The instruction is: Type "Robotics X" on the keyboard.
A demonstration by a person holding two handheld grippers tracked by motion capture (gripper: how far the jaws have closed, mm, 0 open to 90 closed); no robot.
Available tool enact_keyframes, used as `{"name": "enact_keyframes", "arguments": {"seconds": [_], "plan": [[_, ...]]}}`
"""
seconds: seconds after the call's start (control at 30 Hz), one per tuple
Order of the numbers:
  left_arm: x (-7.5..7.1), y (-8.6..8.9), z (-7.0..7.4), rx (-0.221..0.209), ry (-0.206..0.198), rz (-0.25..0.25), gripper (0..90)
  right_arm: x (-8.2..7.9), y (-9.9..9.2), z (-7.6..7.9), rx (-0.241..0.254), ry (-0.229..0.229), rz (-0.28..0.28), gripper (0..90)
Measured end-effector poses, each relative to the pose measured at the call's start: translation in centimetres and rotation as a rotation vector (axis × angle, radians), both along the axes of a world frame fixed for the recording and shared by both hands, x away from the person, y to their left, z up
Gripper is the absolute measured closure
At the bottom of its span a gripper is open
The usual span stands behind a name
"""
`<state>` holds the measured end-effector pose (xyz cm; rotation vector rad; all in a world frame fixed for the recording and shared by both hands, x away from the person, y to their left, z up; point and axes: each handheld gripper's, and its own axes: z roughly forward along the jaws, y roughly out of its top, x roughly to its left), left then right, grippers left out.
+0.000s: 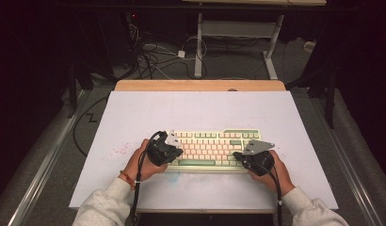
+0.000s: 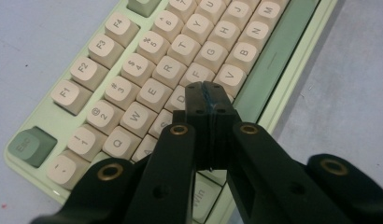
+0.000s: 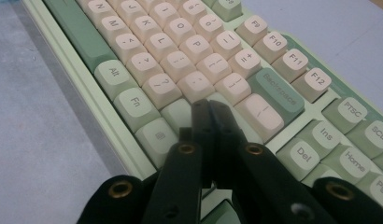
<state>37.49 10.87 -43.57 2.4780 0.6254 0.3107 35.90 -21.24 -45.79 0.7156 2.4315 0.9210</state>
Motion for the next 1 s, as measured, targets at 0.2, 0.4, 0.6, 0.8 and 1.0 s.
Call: {"name": "enact_keyframes", "arguments": {"seconds": [0.2,0.4,0.6,0.8,1.0], "plan": [[0.2,-0.3,-0.3,0.011,0.005,-0.005,87.8,0.0,0.0,0.0,-0.002,-0.001,0.001,89.9],[0.2,-0.2,-0.3,0.016,0.001,0.000,87.7,0.0,0.0,0.0,-0.003,-0.002,0.001,89.9],[0.4,-0.2,-1.0,0.033,0.015,0.003,87.7,-0.1,0.0,0.0,-0.004,0.000,0.000,89.9],[0.1,-0.2,-0.5,0.015,-0.024,0.010,87.7,-0.1,0.0,0.0,-0.005,-0.003,-0.001,89.9],[-0.5,0.9,0.7,-0.066,-0.109,0.044,86.7,-0.3,-0.3,0.6,0.012,-0.024,-0.010,90.0]]}}
